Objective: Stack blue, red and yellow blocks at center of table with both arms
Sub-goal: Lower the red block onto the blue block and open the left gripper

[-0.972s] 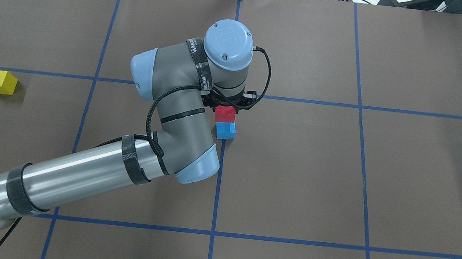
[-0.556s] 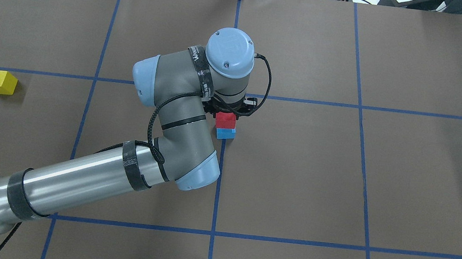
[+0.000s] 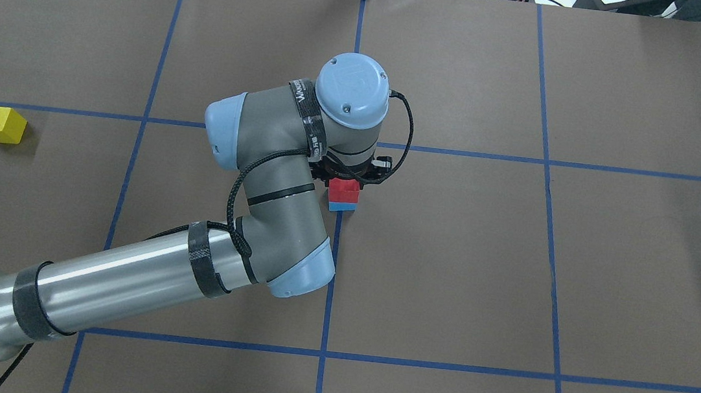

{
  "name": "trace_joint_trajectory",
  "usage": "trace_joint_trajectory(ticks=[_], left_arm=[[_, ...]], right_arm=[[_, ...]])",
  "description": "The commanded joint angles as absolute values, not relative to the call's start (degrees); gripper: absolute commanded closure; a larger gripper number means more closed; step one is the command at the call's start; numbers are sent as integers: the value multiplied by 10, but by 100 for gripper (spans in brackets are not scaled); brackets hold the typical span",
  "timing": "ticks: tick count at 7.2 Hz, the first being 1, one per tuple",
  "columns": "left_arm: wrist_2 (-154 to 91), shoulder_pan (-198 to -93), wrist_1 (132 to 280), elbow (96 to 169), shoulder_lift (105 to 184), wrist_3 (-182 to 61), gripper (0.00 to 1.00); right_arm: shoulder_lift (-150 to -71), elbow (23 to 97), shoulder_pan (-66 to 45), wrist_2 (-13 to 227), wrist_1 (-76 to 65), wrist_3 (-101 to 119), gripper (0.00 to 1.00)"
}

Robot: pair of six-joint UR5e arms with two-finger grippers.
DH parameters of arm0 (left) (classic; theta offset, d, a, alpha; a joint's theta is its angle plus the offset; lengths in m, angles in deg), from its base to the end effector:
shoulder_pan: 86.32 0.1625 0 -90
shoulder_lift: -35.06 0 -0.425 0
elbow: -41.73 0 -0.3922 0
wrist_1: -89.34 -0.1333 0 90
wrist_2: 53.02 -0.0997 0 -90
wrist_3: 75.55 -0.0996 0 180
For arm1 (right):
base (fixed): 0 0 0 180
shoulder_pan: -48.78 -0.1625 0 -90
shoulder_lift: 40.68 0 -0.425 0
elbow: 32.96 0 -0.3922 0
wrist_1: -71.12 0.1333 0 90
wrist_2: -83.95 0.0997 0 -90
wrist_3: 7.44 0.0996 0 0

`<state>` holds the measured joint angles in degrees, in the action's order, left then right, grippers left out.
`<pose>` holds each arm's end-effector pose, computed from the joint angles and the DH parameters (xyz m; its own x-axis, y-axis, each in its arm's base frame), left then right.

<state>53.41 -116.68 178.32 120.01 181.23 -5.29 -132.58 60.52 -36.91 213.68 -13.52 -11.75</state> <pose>0.6122 -0.4805 0.1253 0.6969 -0.0328 -0.7164 0.0867 0.9955 0.0389 0.0329 -0.4900 0.6404 0.7533 -0.2088 0.6236 0.1316 0.9769 0.1682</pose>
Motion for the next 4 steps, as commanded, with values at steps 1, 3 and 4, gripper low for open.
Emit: trace_joint_trajectory(ticks=[1, 3, 4], left_arm=[[533, -1166, 1784, 1197, 1811, -53, 64], [532, -1167, 1784, 1197, 1804, -54, 64], [533, -1167, 1785, 1199, 1805, -54, 64]], right_arm=[[-1327, 606, -369, 2137, -135, -117, 1], [-1328, 605, -369, 2137, -135, -117, 1], [-1328, 605, -369, 2137, -135, -117, 1]])
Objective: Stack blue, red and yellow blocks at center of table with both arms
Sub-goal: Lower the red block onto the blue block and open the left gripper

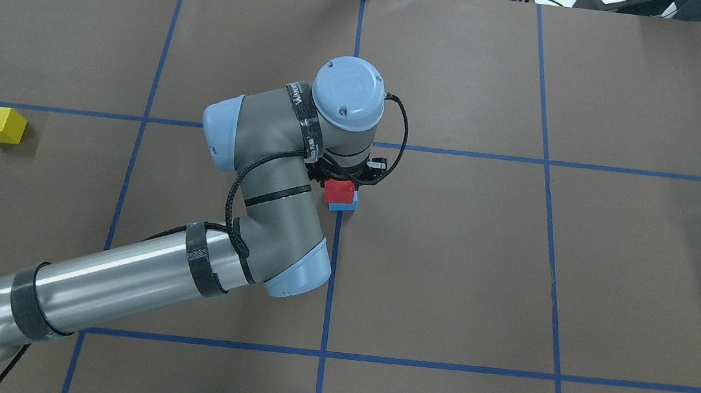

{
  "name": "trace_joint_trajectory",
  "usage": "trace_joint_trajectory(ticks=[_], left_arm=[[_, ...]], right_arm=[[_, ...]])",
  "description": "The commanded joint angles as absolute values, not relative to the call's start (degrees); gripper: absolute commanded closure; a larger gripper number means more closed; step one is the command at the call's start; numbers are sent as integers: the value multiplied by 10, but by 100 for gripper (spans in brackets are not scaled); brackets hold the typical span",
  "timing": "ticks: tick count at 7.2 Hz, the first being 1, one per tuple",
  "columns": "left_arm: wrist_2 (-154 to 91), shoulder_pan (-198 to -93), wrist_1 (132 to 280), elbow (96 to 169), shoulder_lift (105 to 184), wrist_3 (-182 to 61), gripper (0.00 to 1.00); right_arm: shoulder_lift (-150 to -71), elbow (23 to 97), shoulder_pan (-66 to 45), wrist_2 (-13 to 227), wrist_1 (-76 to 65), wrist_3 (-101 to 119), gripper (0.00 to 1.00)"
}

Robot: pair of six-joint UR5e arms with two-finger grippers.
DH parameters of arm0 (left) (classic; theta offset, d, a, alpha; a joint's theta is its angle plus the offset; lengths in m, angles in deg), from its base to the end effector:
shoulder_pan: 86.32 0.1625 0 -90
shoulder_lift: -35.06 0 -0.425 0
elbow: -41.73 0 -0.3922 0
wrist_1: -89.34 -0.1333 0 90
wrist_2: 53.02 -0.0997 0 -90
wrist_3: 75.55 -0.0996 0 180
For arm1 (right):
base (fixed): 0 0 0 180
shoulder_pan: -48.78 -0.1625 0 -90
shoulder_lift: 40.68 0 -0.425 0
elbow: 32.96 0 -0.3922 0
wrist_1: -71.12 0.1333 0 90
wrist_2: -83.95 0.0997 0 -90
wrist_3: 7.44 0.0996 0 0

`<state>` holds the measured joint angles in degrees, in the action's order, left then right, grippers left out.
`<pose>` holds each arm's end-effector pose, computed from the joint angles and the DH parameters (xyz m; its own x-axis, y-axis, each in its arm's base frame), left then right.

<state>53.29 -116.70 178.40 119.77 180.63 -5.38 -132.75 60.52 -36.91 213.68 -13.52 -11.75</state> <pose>0.6133 -0.4816 0.1350 0.7056 -0.0363 -0.7076 0.0870 0.9956 0.0357 0.0330 -0.4886 0.6419 0.7535 -0.2070 0.6241 0.1316 0.9774 0.1653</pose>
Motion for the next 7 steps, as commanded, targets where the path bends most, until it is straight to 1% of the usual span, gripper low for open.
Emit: trace_joint_trajectory(ticks=[1, 5, 6, 7], left_arm=[[535, -1166, 1785, 1201, 1806, -54, 56], [536, -1166, 1785, 1201, 1809, -52, 52], [535, -1166, 1785, 1200, 1809, -52, 45], [535, -1166, 1785, 1200, 1808, -52, 30]], right_arm=[[-1328, 605, -369, 2137, -135, -117, 1], [-1326, 604, -369, 2137, -135, -117, 1], [-1326, 604, -369, 2137, -135, -117, 1], [-1325, 603, -369, 2137, -135, -117, 1]])
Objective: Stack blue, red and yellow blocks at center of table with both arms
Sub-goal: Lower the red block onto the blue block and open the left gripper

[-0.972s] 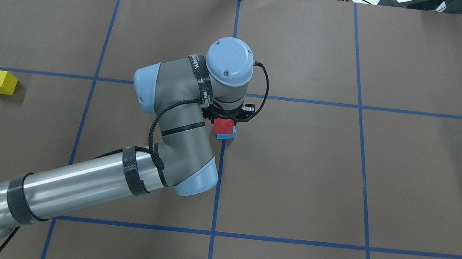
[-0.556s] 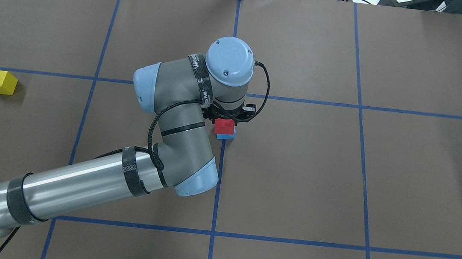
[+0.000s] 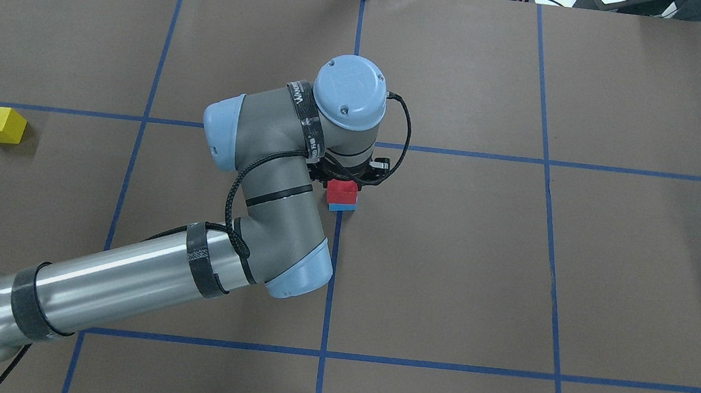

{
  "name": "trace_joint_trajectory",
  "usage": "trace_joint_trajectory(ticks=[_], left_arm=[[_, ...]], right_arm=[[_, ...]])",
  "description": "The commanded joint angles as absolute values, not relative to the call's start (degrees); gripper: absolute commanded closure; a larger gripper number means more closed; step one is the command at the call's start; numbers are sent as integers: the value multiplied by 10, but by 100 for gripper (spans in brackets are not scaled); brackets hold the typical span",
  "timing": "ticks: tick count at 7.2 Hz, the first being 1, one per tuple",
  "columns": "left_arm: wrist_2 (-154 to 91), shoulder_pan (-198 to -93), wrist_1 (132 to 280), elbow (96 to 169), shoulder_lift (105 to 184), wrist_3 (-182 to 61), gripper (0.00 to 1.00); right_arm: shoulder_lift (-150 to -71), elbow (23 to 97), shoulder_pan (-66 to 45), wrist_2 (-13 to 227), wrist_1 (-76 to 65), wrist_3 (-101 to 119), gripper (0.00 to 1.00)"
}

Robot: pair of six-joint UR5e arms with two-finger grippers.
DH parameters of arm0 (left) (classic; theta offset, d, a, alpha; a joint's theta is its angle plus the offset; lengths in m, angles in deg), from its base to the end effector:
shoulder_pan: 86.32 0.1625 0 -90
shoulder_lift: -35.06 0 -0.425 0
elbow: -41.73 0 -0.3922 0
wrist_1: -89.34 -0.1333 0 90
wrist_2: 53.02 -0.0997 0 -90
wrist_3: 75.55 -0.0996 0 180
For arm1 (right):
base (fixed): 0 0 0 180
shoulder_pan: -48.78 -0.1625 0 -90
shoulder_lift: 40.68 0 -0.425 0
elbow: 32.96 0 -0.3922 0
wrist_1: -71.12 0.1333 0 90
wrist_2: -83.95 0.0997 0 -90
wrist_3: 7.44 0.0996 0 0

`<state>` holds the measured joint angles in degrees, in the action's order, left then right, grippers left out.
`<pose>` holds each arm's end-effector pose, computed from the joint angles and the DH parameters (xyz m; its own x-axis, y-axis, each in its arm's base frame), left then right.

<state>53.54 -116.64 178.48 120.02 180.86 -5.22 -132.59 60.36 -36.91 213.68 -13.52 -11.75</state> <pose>0.6128 -0.4799 0.1298 0.6984 -0.0347 -0.7149 0.0853 0.9957 0.0350 0.0329 -0.4898 0.6419 0.7535 -0.2070 0.6241 0.1316 0.9774 0.1653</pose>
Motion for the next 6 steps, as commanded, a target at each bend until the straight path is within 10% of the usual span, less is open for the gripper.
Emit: trace_joint_trajectory(ticks=[1, 6], left_arm=[[535, -1166, 1788, 1200, 1808, -52, 14], [536, -1167, 1784, 1227, 1804, -44, 1]], right_arm=[[-1325, 603, -369, 2137, -135, -117, 1], [-1321, 600, -369, 2137, -135, -117, 1]])
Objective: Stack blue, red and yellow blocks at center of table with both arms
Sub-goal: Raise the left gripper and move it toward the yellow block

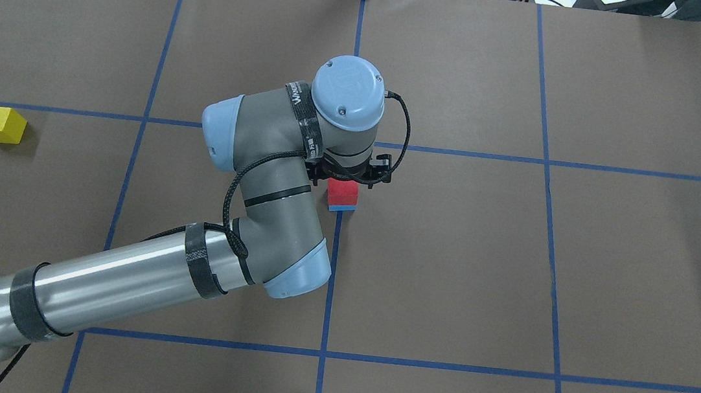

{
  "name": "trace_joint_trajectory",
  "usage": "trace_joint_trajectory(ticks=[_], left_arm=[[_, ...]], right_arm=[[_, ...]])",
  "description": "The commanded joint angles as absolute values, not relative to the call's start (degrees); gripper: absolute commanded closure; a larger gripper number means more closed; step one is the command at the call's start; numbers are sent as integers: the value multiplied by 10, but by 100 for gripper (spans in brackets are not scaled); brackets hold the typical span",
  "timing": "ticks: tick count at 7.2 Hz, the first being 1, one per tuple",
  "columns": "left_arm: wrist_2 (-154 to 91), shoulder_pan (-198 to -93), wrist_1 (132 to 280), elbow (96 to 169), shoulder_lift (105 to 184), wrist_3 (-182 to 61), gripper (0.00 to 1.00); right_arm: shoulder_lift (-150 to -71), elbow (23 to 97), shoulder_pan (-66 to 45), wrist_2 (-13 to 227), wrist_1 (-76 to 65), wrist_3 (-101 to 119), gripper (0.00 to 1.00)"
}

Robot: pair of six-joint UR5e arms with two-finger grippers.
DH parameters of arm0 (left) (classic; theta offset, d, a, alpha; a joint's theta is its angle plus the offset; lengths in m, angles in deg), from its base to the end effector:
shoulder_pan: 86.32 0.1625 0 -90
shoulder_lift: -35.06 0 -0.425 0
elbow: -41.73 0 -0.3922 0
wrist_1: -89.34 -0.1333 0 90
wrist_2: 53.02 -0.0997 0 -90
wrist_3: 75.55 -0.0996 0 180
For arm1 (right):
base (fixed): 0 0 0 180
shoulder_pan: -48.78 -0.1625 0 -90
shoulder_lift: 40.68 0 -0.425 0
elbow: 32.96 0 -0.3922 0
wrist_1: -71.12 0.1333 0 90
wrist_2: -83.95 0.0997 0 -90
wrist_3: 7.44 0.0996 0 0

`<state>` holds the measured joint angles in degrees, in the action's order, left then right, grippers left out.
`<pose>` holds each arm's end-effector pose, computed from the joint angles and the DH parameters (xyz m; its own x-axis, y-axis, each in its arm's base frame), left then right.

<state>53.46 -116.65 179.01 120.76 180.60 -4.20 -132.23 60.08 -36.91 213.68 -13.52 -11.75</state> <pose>0.6097 -0.4784 0.1266 0.6861 -0.0461 -0.7260 0.0992 0.9946 0.0305 0.0327 -0.4925 0.6413 0.7534 -0.2078 0.6238 0.1316 0.9772 0.1666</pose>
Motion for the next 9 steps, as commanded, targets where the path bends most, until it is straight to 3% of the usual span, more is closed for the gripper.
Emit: trace_joint_trajectory(ticks=[1, 2, 4, 5, 9], left_arm=[[536, -1170, 1758, 1269, 1788, -51, 1], [537, -1185, 1710, 1337, 1759, -88, 1], [575, -1249, 1661, 1487, 1626, -216, 1], [594, -1294, 1662, 1519, 1559, -296, 1], [645, -1482, 1721, 1502, 1385, -597, 1]], right_arm=[[-1321, 599, -369, 2137, -135, -117, 1], [-1321, 599, -369, 2137, -135, -117, 1], [-1322, 599, -369, 2137, -135, -117, 1], [-1322, 600, -368, 2137, -135, -117, 1], [-1322, 601, -369, 2137, -135, -117, 1]])
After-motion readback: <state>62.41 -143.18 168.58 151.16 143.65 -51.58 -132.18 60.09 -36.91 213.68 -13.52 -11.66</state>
